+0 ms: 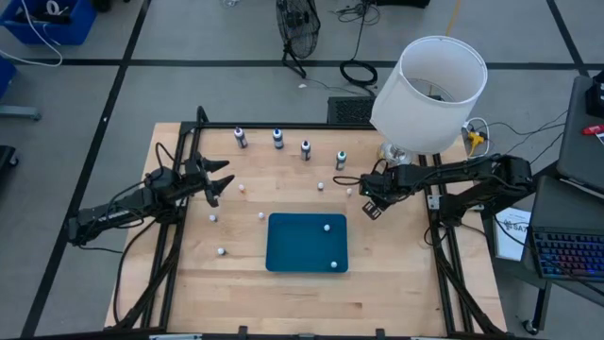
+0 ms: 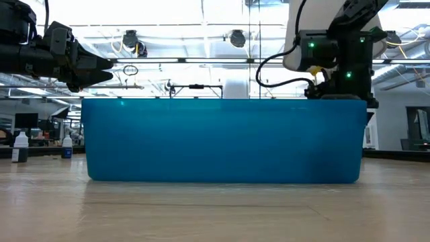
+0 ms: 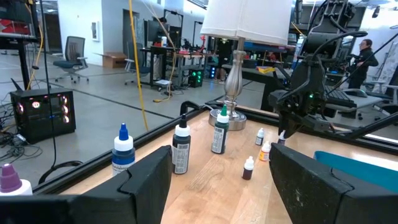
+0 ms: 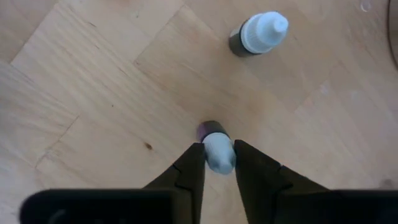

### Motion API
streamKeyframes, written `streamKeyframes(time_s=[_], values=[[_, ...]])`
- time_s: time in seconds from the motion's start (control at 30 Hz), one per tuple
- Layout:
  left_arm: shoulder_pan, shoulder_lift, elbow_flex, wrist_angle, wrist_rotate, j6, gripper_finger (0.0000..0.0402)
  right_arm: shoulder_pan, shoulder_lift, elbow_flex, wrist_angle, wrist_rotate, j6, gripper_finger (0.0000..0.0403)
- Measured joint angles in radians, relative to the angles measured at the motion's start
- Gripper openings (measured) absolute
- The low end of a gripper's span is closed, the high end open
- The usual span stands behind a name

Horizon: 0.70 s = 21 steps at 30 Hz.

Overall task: Pick & Place food coloring
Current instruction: Put the right small purple food coloring bottle into the blue bin

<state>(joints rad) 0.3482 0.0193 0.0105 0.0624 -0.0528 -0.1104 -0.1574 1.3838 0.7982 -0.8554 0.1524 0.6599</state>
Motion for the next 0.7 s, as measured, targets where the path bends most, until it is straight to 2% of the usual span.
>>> streamKeyframes(time_s=[0.1,0.4,0.53,0.7], values=[[0.0,0.0,0.0,0.0,0.0,0.0,0.0269,0.0,-0.001,0.001,0.007,0.0,-0.022,0.0041],[0.0,0.0,0.0,0.0,0.0,0.0,0.0269,0.073,-0.044,0.038,0.013,-0.026,-0.033,0.0039],[0.0,0.0,0.0,0.0,0.0,0.0,0.0269,0.159,-0.082,0.122,0.011,-0.026,0.005,0.0039],[0.0,0.0,0.0,0.0,0.0,0.0,0.0269,0.282,-0.064,0.317,0.022,0.005,0.013,0.0039]])
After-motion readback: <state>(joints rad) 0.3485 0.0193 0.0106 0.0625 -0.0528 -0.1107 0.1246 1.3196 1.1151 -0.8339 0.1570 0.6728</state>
